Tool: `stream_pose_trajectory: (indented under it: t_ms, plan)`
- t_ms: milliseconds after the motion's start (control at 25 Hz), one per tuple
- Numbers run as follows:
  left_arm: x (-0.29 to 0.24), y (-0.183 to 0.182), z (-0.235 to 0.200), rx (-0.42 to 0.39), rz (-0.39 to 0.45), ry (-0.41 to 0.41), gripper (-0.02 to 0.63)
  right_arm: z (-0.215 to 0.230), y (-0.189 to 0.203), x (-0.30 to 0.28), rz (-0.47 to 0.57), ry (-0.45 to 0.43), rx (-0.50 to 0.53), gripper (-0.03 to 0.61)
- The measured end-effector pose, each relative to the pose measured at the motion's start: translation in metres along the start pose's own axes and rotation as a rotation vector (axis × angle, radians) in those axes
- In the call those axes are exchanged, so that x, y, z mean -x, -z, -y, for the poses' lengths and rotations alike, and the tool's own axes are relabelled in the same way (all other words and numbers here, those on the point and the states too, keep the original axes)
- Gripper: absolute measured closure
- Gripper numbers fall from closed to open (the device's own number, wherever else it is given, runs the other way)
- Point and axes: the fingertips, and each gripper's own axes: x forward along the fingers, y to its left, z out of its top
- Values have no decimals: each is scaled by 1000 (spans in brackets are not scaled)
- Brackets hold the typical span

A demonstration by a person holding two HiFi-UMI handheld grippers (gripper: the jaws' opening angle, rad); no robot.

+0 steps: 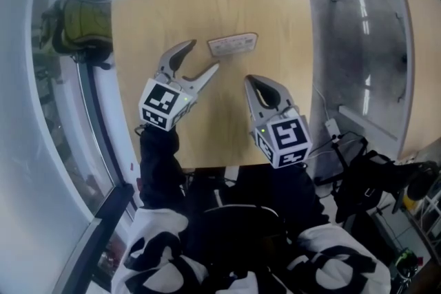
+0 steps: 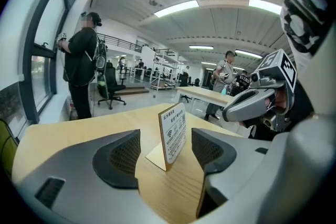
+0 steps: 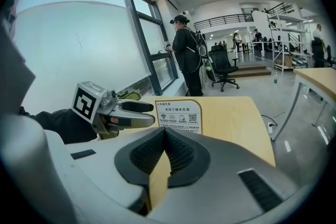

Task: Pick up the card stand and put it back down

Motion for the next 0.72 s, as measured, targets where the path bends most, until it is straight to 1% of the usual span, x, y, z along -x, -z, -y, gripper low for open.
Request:
stream_pose_trajectory:
  t_ms: [200, 400, 560, 720]
  plan:
    - [-23, -8, 3, -9, 17, 97, 316, 4, -3, 2, 20, 10, 0, 560]
    - [-43, -9, 3, -24, 5, 150, 318, 15, -3, 4, 22, 19, -14, 560]
    - [-55, -12, 9, -58, -15, 184, 319, 23, -1, 5, 13, 32, -26, 560]
    - [-64, -14, 17, -77, -15, 216, 321, 24, -1, 2, 16, 13, -29, 560]
